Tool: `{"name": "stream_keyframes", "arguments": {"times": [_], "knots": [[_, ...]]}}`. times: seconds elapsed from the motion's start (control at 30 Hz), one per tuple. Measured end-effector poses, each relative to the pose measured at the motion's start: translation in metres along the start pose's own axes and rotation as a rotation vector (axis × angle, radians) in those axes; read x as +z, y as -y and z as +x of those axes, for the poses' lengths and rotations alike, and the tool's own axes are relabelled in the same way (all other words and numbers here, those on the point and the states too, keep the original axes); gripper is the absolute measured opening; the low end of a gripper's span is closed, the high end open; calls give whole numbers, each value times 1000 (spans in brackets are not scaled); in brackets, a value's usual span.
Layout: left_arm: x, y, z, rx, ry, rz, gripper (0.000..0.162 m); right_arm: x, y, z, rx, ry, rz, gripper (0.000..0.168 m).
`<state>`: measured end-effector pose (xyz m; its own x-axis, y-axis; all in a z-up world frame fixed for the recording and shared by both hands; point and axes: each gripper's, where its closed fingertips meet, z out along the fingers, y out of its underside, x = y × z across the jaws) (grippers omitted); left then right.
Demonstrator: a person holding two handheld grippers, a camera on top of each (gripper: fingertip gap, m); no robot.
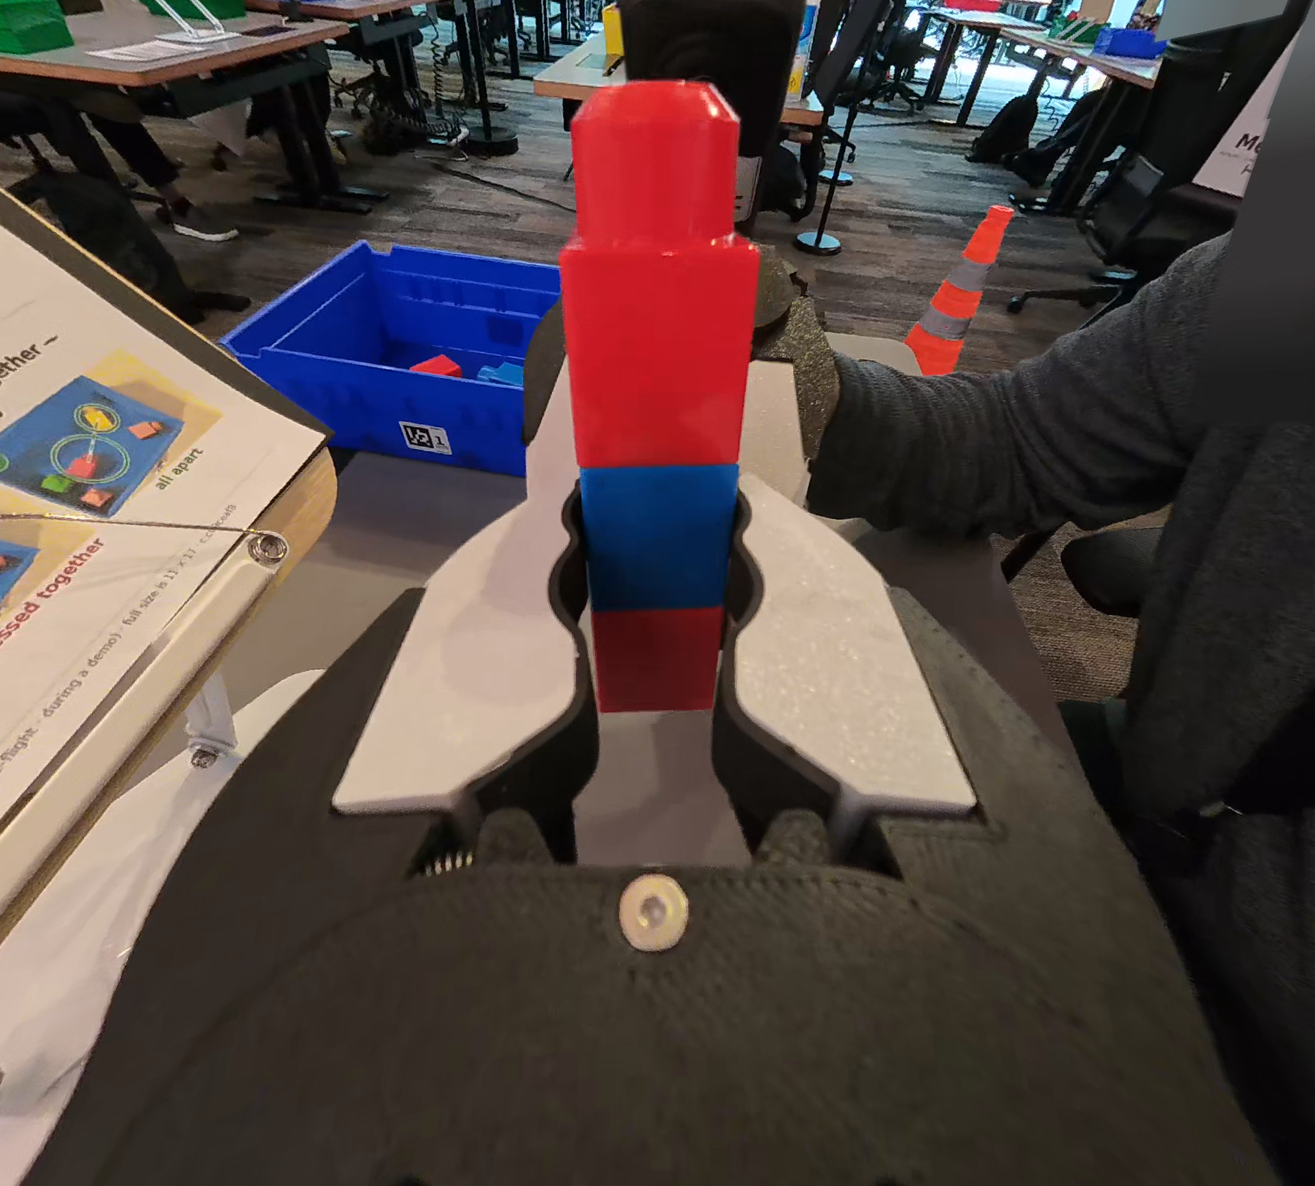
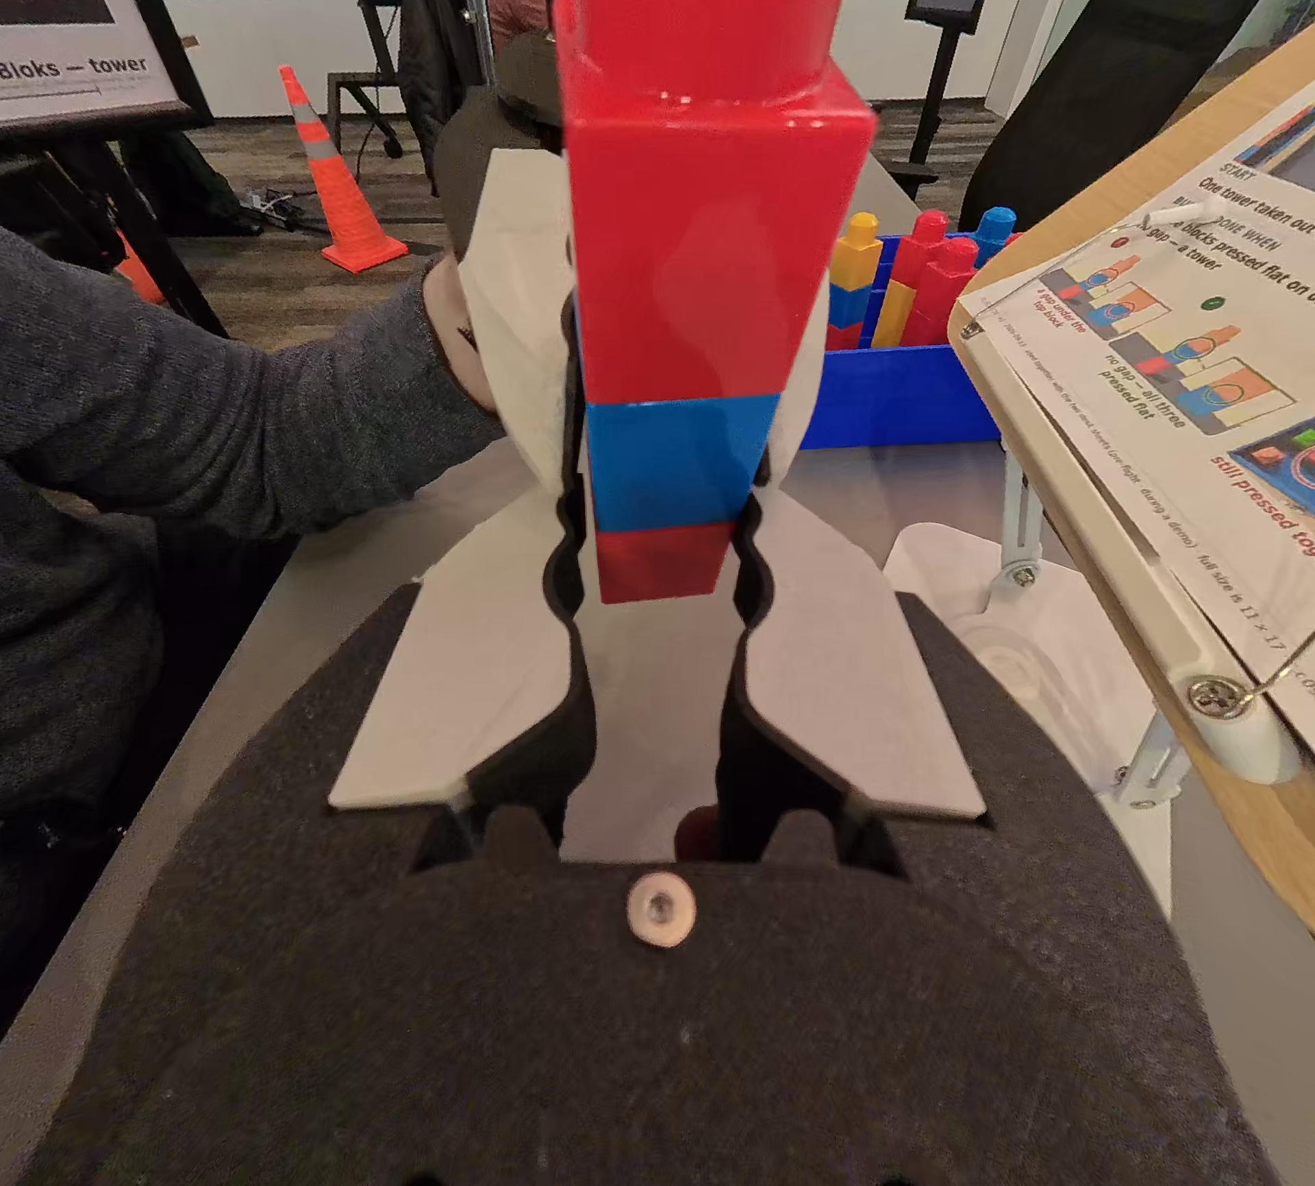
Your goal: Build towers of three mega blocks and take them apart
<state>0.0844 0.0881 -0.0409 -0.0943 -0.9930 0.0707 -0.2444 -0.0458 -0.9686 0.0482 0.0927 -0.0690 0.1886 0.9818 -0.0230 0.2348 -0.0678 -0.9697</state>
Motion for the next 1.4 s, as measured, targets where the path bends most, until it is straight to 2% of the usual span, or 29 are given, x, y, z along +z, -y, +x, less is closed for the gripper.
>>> {"name": "stream_keyframes", "arguments": {"times": [0.1, 0.2, 0.33, 0.43, 0.5, 0.57, 1.27, 1.33, 1.4], "knots": [[-2, -2, -3, 16, 31, -27, 35, -7, -3, 4, -12, -20, -40, 52], [-1, -9, -3, 28, 37, -73, 36, -22, 10, 8, -23, -51, 17, 67], [9, -29, -3, 76, 51, -187, 36, -36, 29, 5, -58, -79, 81, 71], [17, -36, 2, 90, 27, -226, 36, -38, 31, 1, -93, -86, 65, 66], [21, -40, 4, 107, 27, -255, 36, -37, 28, -2, -106, -70, 47, 48], [24, -43, 4, 113, 32, -270, 36, -36, 26, -6, -106, -45, 34, 37], [19, -30, 10, 100, -9, -190, 36, -38, 40, -10, -134, -83, 64, 36], [18, -35, 6, 113, 17, -225, 36, -44, 47, -6, -75, -84, 119, 37], [15, -55, -10, 166, 118, -348, 36, -66, 66, -3, 30, -50, 249, 37]]}}
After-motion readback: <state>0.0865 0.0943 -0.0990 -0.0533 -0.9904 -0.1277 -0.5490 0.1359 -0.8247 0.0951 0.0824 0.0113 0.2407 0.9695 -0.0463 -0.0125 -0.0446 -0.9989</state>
